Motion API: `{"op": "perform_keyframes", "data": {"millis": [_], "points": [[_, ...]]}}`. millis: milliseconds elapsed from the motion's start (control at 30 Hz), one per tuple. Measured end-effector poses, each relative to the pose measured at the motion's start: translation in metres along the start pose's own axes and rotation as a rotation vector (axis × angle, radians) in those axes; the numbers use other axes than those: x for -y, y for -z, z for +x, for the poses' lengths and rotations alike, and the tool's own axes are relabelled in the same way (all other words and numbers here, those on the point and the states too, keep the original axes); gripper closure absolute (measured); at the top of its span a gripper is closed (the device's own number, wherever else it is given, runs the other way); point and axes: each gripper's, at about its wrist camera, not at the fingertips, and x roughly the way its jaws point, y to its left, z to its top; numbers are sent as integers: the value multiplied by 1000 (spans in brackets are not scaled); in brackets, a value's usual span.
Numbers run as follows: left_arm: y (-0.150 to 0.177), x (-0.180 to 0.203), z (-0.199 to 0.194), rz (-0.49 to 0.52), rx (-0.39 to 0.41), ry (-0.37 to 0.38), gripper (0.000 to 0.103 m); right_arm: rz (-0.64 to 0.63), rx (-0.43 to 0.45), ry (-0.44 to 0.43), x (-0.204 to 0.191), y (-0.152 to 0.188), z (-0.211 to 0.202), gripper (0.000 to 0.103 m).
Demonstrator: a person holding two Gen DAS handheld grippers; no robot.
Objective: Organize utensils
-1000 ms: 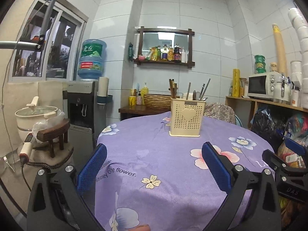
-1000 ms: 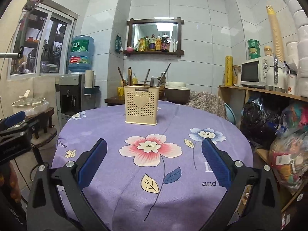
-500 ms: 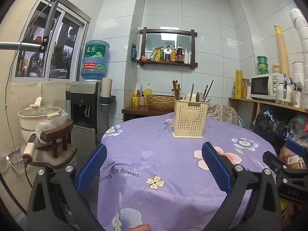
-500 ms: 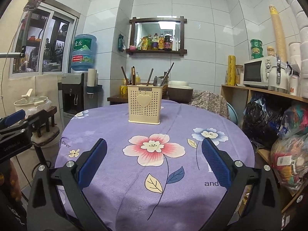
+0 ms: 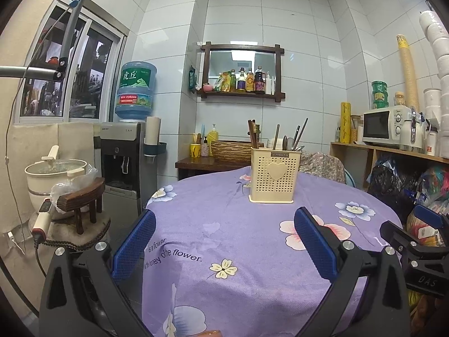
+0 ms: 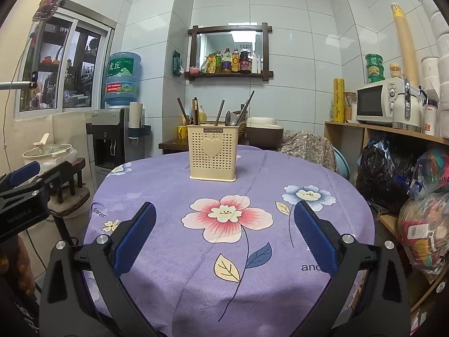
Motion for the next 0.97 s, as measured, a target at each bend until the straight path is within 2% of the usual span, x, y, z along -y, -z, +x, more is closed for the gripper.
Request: {"op": "perform_keyframes", "data": {"millis": [467, 700, 967], "points": [[0, 6, 0, 5, -5, 2, 5, 3, -7, -11, 0, 0, 1, 6], [-1, 7, -3, 16, 22, 5, 5, 0, -8, -12, 0, 0, 2, 6], [0, 8, 0, 16, -5, 4, 5, 5, -16, -16, 0, 1, 3, 6]]}}
